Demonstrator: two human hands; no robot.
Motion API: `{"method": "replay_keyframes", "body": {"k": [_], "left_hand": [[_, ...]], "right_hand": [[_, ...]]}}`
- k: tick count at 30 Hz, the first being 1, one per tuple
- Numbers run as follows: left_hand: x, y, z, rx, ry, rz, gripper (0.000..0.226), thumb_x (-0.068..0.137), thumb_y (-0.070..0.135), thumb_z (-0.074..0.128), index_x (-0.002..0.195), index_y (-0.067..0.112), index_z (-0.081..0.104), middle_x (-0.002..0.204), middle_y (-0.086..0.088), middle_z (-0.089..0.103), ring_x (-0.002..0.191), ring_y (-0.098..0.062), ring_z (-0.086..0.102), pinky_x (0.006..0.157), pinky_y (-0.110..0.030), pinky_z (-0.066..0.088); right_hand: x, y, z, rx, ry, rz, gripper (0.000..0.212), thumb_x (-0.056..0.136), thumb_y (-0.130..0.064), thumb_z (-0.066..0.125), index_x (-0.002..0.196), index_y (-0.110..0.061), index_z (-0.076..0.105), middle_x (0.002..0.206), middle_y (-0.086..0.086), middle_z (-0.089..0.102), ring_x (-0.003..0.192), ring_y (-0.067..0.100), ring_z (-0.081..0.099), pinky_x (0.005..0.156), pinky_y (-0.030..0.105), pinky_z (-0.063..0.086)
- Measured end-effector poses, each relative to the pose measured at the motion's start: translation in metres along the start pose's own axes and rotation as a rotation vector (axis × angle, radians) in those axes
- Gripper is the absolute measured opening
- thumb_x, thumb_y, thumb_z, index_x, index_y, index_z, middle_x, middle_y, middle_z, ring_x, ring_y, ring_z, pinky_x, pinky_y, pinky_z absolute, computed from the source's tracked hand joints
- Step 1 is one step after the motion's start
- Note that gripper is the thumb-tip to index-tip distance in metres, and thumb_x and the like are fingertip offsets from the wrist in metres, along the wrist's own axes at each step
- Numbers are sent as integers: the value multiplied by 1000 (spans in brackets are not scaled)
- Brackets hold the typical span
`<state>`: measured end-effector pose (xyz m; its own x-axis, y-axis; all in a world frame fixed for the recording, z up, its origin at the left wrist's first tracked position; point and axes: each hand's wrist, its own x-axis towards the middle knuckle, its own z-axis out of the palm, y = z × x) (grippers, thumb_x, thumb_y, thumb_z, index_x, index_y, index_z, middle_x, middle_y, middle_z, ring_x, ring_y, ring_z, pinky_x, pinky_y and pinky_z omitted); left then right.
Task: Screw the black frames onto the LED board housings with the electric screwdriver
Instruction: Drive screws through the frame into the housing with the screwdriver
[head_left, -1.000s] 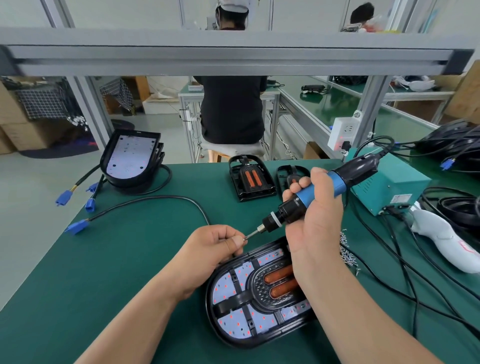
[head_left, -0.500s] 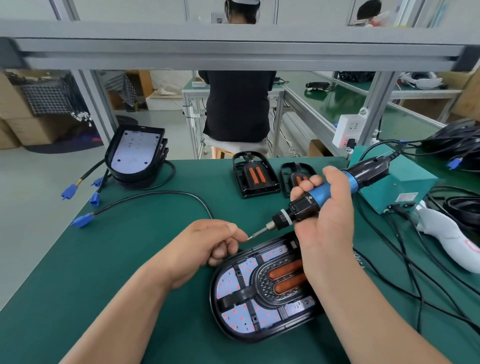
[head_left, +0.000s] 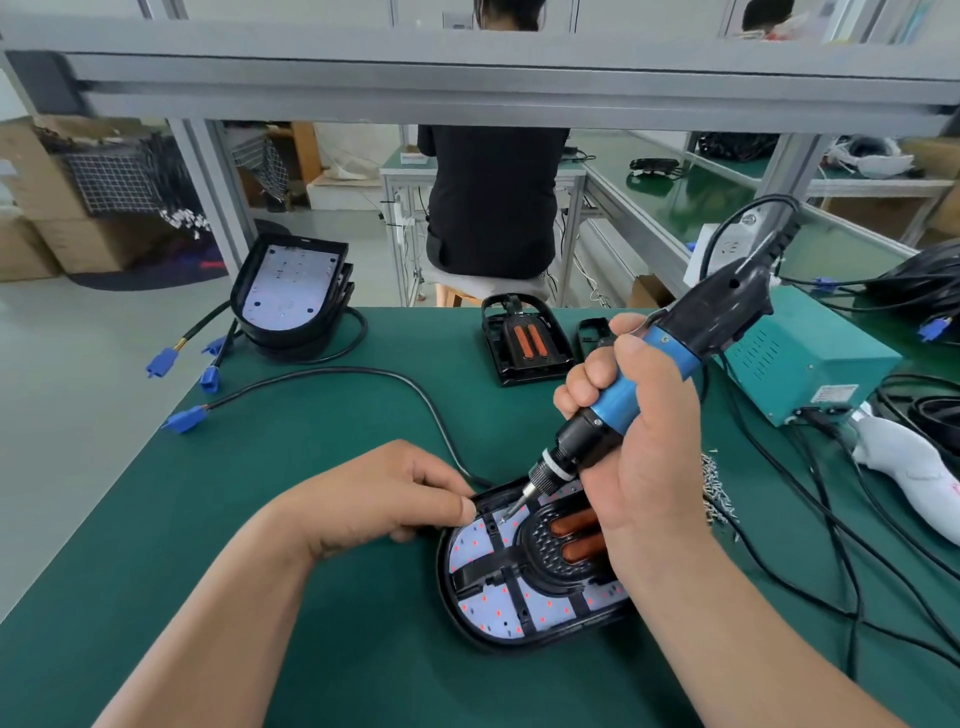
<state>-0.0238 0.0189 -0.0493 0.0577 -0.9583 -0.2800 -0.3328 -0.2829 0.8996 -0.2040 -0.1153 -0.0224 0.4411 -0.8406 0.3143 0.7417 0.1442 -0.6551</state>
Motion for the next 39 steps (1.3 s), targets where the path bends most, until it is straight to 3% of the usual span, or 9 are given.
{"method": "replay_keyframes", "body": {"k": [8,16,22,26,39], "left_hand": [[0,1,1,40,11,4,28,84,33,74,93,7,81,71,-8,45,60,-15,31,53,-25,26],[1,-1,1,4,18,16,26,85,31,74,93,8,82,74,-12,43,67,-21,26,61,-39,20],[1,0,2,22,24,11,23,85,31,74,86,9,81,68,-4,41,62,-17,28,55,-29,23],[1,0,3,34,27,9,19,94,21,73,79,10,77,62,1,38,57,-15,28,51,-24,24],[2,0,4,43,35,31,20,94,20,71,77,10,76,61,0,37,55,-15,28,49,-25,24]], "right_hand": [[-1,2,5,-62,-18,-26,23,87,-15,63,110,-13,57,73,4,47,62,19,46,61,31,45],[-5,2,13,-110,-50,-30,29,82,-17,66,109,-11,56,70,6,45,62,22,43,61,33,43],[-12,1,19,-195,-220,-51,21,84,-13,63,105,-15,59,67,6,48,60,25,46,65,38,43],[-16,1,24,-311,-334,-66,16,82,-17,63,91,-31,67,66,3,53,60,28,47,69,43,41],[-12,5,24,-334,-371,38,17,81,-12,63,92,-25,62,67,5,48,55,26,47,62,39,43]]}}
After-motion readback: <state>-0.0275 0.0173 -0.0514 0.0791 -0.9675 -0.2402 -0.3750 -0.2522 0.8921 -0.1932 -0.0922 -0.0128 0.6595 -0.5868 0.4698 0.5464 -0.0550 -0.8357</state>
